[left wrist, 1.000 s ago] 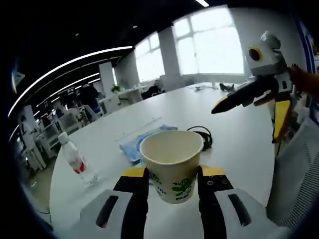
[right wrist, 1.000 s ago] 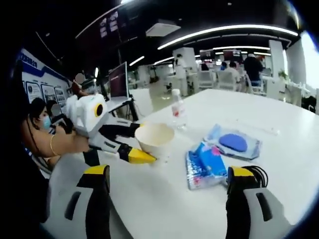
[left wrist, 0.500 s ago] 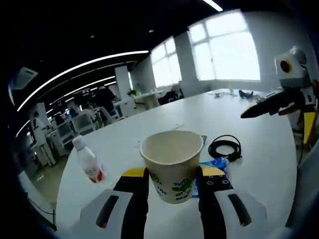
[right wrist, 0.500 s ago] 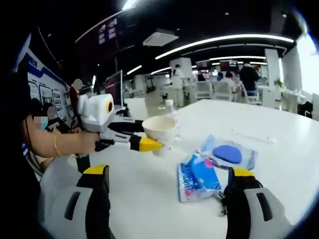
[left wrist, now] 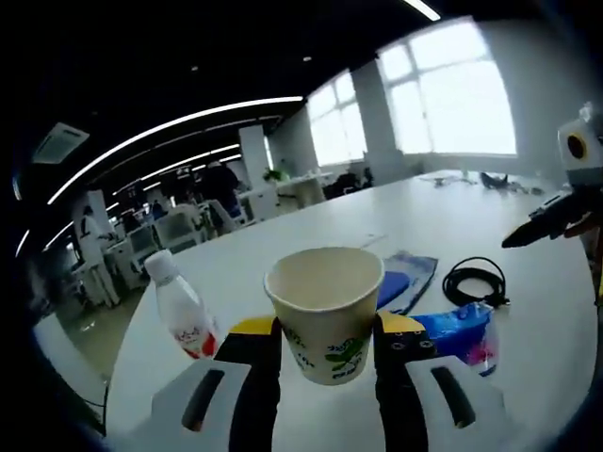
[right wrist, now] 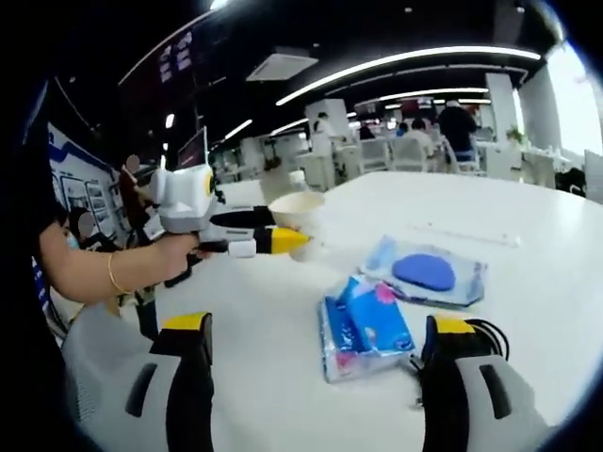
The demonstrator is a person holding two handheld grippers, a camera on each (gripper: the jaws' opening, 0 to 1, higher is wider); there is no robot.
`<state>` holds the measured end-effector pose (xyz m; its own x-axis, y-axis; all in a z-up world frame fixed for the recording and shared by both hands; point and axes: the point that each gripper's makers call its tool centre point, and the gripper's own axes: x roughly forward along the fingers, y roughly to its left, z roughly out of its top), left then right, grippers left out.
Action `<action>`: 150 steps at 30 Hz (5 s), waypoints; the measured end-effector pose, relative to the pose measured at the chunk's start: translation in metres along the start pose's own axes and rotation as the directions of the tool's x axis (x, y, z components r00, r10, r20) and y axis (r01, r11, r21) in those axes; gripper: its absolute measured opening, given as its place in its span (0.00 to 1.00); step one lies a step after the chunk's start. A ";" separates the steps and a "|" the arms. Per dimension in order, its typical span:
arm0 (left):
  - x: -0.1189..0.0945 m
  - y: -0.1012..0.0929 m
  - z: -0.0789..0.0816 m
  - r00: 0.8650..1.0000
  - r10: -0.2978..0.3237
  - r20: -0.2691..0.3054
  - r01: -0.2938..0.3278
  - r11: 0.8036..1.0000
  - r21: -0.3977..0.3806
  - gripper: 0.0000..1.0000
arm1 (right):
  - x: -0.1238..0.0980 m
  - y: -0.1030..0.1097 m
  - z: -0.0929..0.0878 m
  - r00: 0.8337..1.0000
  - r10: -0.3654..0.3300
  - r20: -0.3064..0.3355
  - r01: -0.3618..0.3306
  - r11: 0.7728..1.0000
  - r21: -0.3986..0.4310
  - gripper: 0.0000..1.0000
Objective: Arrange the tabletop items into an orderly group along one side of the table until the central work area is clear of visible clutter.
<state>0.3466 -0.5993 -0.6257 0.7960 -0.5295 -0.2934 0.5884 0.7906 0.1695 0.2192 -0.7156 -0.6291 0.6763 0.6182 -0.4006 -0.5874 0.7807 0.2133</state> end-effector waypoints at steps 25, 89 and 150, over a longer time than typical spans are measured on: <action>0.067 0.042 -0.025 0.995 0.095 0.014 -0.094 0.995 -0.038 0.38 | 0.047 -0.016 -0.027 0.997 0.012 -0.074 -0.010 1.000 0.023 0.81; 0.032 0.010 -0.071 0.992 0.041 -0.123 -0.070 0.969 -0.237 0.75 | 0.023 -0.038 -0.045 0.980 -0.137 -0.143 0.166 0.960 0.224 0.61; 0.000 -0.075 -0.066 0.923 -0.261 -0.282 0.251 0.965 -0.073 0.01 | 0.026 -0.045 -0.075 0.885 -0.409 -0.224 0.465 0.807 0.363 0.00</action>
<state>0.2930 -0.6378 -0.7006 0.5408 -0.6087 -0.5806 0.7572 0.6528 0.0209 0.2299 -0.7417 -0.7155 0.7390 0.2070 -0.6411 0.0023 0.9509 0.3096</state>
